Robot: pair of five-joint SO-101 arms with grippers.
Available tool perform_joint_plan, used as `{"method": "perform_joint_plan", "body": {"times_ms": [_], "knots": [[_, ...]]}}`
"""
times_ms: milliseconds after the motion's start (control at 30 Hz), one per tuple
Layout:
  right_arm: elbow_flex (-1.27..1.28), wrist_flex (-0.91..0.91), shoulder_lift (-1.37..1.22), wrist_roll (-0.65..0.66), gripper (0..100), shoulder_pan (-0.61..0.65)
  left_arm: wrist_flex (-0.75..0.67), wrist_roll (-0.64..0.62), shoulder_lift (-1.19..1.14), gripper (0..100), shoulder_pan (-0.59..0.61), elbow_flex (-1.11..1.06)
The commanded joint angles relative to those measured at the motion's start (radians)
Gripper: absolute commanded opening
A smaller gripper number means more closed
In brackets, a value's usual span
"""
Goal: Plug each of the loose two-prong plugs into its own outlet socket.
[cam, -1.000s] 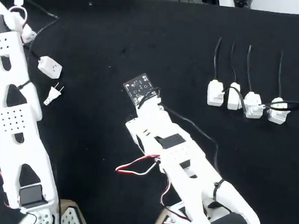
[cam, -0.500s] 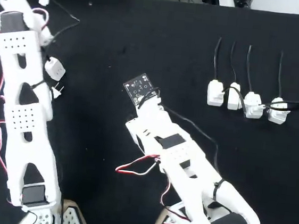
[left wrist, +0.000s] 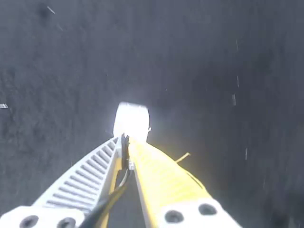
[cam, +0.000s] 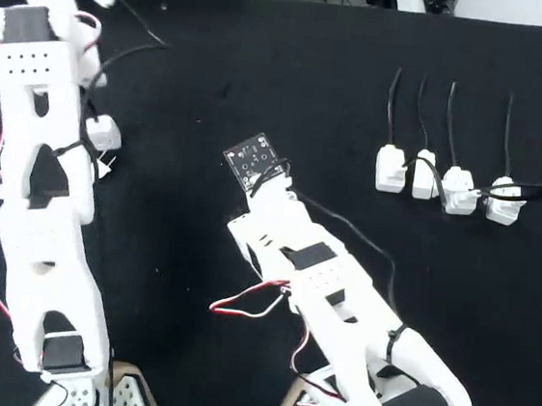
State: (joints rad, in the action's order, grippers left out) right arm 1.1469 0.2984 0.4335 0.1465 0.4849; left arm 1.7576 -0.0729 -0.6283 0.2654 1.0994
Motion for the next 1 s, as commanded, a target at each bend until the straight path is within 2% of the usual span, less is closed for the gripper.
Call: {"method": "perform_joint_plan", "body": {"times_ms": [0, 133, 333, 533, 633, 767, 967], "knots": [[0.001, -0.020, 0.041, 0.012, 11.4, 0.008, -0.012, 0.130, 0.281, 3, -0.056, -0.407], [0.001, -0.018, 0.041, 0.012, 11.4, 0.008, -0.060, 0.210, 0.419, 3, -0.058, -0.647], [0.001, -0.018, 0.041, 0.012, 11.4, 0.008, -0.018, 0.325, 0.629, 4, -0.019, -0.730], [0.001, -0.018, 0.041, 0.012, 11.4, 0.008, -0.015, 0.427, 0.707, 27, 0.067, -0.762], [0.001, -0.018, 0.041, 0.012, 11.4, 0.008, -0.028, 0.474, 0.707, 30, 0.111, -0.756], [0.001, -0.018, 0.041, 0.012, 11.4, 0.008, -0.135, 0.503, 0.706, 27, 0.104, -0.849], [0.002, -0.018, 0.041, 0.012, 11.4, 0.008, -0.404, 0.503, 0.646, 27, -0.054, -1.162]]}}
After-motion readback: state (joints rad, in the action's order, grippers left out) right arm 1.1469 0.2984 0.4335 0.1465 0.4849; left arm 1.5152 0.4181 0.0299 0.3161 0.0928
